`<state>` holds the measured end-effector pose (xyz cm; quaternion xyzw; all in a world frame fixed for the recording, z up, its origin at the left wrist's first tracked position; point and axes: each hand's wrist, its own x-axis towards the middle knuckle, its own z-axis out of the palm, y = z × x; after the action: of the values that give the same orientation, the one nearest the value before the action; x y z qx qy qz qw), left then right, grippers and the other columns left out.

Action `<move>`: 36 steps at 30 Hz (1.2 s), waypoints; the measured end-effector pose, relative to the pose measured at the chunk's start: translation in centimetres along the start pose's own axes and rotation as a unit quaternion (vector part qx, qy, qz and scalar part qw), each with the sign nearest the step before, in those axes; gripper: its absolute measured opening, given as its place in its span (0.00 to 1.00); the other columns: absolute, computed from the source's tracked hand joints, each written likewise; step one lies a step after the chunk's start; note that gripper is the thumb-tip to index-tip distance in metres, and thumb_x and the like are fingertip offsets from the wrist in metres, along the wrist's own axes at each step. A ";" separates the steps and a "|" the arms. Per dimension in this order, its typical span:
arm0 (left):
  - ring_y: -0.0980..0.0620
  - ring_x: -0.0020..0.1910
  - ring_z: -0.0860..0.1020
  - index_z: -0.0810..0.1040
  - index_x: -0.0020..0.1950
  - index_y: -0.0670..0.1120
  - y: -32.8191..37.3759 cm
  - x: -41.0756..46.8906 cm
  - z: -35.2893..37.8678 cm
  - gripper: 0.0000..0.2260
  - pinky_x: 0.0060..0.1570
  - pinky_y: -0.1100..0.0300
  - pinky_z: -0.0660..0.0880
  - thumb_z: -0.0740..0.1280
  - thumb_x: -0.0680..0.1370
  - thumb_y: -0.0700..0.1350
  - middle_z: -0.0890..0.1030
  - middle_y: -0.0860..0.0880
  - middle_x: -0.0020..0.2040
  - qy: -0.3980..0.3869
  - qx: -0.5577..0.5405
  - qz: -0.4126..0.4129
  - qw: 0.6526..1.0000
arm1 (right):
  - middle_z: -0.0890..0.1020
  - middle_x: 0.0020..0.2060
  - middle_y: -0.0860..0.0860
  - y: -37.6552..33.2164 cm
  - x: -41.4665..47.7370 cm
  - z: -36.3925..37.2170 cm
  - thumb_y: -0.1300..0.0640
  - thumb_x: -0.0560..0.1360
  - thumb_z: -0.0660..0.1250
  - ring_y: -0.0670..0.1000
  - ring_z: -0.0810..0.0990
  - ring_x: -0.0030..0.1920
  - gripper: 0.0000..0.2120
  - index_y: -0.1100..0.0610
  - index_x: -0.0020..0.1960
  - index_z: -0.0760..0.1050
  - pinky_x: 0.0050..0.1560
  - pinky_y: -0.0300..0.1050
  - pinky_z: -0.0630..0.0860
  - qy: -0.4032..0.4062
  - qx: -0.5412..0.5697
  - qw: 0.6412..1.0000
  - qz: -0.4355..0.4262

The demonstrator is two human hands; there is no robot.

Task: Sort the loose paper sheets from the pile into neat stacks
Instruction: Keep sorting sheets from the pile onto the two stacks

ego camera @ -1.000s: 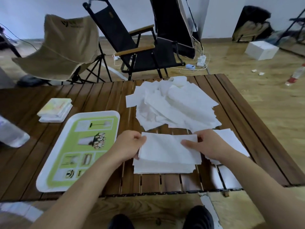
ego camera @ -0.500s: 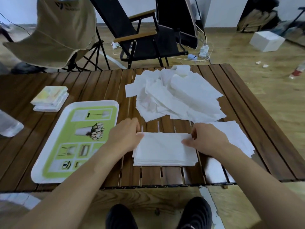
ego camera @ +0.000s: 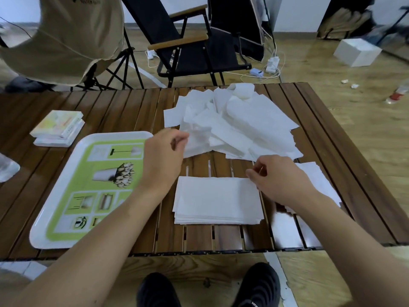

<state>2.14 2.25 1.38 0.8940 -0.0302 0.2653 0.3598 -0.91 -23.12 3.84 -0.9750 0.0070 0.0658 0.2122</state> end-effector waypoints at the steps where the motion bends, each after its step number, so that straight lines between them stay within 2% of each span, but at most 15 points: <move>1: 0.58 0.43 0.81 0.83 0.59 0.46 0.2 0.3 -0.3 0.09 0.45 0.64 0.79 0.72 0.79 0.42 0.84 0.53 0.47 0.016 -0.029 -0.055 0.998 | 0.82 0.38 0.45 -0.1 0.0 -0.1 0.45 0.79 0.66 0.47 0.81 0.39 0.09 0.49 0.45 0.77 0.38 0.43 0.75 0.004 0.011 1.000 -0.003; 3: 0.60 0.45 0.81 0.78 0.65 0.48 0.3 0.6 -0.6 0.15 0.47 0.64 0.79 0.72 0.79 0.43 0.82 0.54 0.50 0.023 -0.086 -0.144 0.986 | 0.83 0.37 0.45 -0.4 -0.2 -0.2 0.46 0.79 0.66 0.47 0.81 0.38 0.09 0.49 0.44 0.77 0.36 0.43 0.74 0.005 0.029 1.000 -0.008; 6: 0.53 0.54 0.81 0.81 0.62 0.48 0.1 0.9 -0.8 0.10 0.57 0.51 0.81 0.68 0.81 0.44 0.83 0.52 0.55 0.025 -0.131 -0.218 0.967 | 0.84 0.36 0.46 -0.9 -0.3 -0.1 0.44 0.80 0.66 0.47 0.81 0.38 0.10 0.49 0.44 0.77 0.37 0.42 0.75 0.003 0.069 0.997 -0.020; 8: 0.51 0.57 0.81 0.81 0.59 0.47 0.9 1.1 -1.3 0.07 0.59 0.50 0.81 0.66 0.83 0.42 0.83 0.51 0.55 0.014 -0.261 -0.284 0.923 | 0.85 0.37 0.45 -1.4 -0.2 -0.1 0.42 0.80 0.65 0.45 0.82 0.40 0.13 0.50 0.45 0.78 0.38 0.39 0.73 -0.002 0.137 0.990 -0.025; 10: 0.50 0.60 0.82 0.80 0.60 0.45 2.1 1.1 -1.9 0.08 0.58 0.53 0.82 0.64 0.84 0.40 0.83 0.49 0.58 -0.026 -0.420 -0.314 0.851 | 0.86 0.40 0.43 -2.1 -0.1 -0.2 0.37 0.78 0.65 0.42 0.83 0.42 0.16 0.49 0.49 0.79 0.40 0.38 0.73 -0.023 0.221 0.975 -0.016; 12: 0.49 0.60 0.82 0.80 0.60 0.45 3.1 0.9 -2.4 0.08 0.57 0.54 0.82 0.63 0.84 0.39 0.83 0.47 0.60 -0.056 -0.493 -0.309 0.812 | 0.86 0.46 0.43 -2.8 -0.3 -0.3 0.32 0.75 0.65 0.39 0.80 0.34 0.22 0.48 0.57 0.76 0.36 0.38 0.73 -0.058 0.274 0.960 -0.004; 14: 0.49 0.60 0.82 0.81 0.59 0.47 3.9 0.5 -2.7 0.08 0.56 0.54 0.82 0.65 0.83 0.39 0.84 0.48 0.59 -0.074 -0.497 -0.301 0.810 | 0.86 0.47 0.44 -3.4 -0.6 -0.6 0.31 0.75 0.64 0.42 0.75 0.26 0.25 0.49 0.62 0.74 0.32 0.39 0.72 -0.080 0.319 0.944 -0.008; 17: 0.50 0.56 0.85 0.82 0.59 0.46 4.9 -0.1 -2.8 0.08 0.54 0.54 0.83 0.67 0.81 0.41 0.86 0.48 0.56 -0.108 -0.492 -0.296 0.811 | 0.77 0.29 0.45 -4.0 -1.0 -1.4 0.34 0.76 0.65 0.47 0.70 0.28 0.23 0.49 0.62 0.76 0.31 0.37 0.70 -0.098 0.424 0.900 -0.018; 21: 0.49 0.53 0.86 0.83 0.59 0.43 6.0 -0.6 -2.8 0.10 0.53 0.53 0.84 0.71 0.78 0.43 0.88 0.47 0.53 -0.143 -0.480 -0.295 0.814 | 0.77 0.34 0.49 -4.3 -1.2 -1.8 0.45 0.79 0.69 0.47 0.65 0.25 0.13 0.51 0.57 0.82 0.27 0.38 0.65 -0.049 0.512 0.857 -0.030; 23: 0.47 0.51 0.86 0.84 0.56 0.42 6.2 -0.8 -2.7 0.10 0.51 0.52 0.84 0.72 0.77 0.45 0.88 0.46 0.51 -0.147 -0.466 -0.292 0.822 | 0.80 0.37 0.50 -4.3 -1.5 -1.8 0.50 0.79 0.70 0.46 0.66 0.24 0.09 0.54 0.53 0.84 0.26 0.37 0.64 -0.017 0.520 0.853 -0.033; 25: 0.48 0.49 0.87 0.84 0.53 0.41 6.3 -0.9 -2.7 0.12 0.46 0.55 0.85 0.73 0.74 0.48 0.88 0.46 0.49 -0.137 -0.462 -0.292 0.826 | 0.85 0.41 0.45 -4.0 -1.7 -1.7 0.52 0.80 0.69 0.41 0.74 0.27 0.08 0.54 0.52 0.85 0.30 0.34 0.70 0.033 0.488 0.871 -0.045; 27: 0.49 0.45 0.87 0.84 0.52 0.39 6.3 -0.9 -2.7 0.16 0.41 0.57 0.85 0.73 0.72 0.50 0.88 0.45 0.48 -0.134 -0.461 -0.293 0.827 | 0.87 0.45 0.42 -3.7 -1.9 -1.6 0.51 0.80 0.70 0.40 0.83 0.40 0.07 0.50 0.53 0.85 0.39 0.36 0.79 0.085 0.411 0.905 -0.071; 29: 0.48 0.44 0.87 0.82 0.53 0.35 6.3 -0.9 -2.7 0.19 0.37 0.58 0.83 0.73 0.73 0.50 0.88 0.44 0.47 -0.144 -0.458 -0.294 0.826 | 0.87 0.45 0.45 -3.7 -2.0 -1.6 0.49 0.79 0.71 0.46 0.86 0.45 0.08 0.48 0.56 0.83 0.42 0.42 0.84 0.086 0.404 0.907 -0.075; 33: 0.44 0.47 0.87 0.82 0.54 0.35 6.0 -1.2 -2.4 0.18 0.42 0.53 0.85 0.72 0.76 0.49 0.87 0.41 0.50 -0.160 -0.446 -0.293 0.831 | 0.85 0.47 0.49 -4.2 -2.2 -1.6 0.47 0.77 0.72 0.53 0.87 0.43 0.16 0.47 0.63 0.76 0.42 0.52 0.86 0.061 0.436 0.896 -0.067; 36: 0.46 0.48 0.87 0.85 0.53 0.43 6.0 -1.2 -2.3 0.10 0.44 0.54 0.85 0.70 0.79 0.48 0.87 0.44 0.51 -0.152 -0.445 -0.302 0.829 | 0.85 0.43 0.50 -4.4 -2.3 -1.8 0.50 0.79 0.70 0.50 0.85 0.39 0.11 0.47 0.60 0.75 0.40 0.51 0.85 0.069 0.457 0.883 -0.079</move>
<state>-1.41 -0.86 5.89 0.6306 0.0719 -0.0376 0.7718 -2.81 -19.85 7.57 -0.7690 -0.0263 -0.0288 0.6381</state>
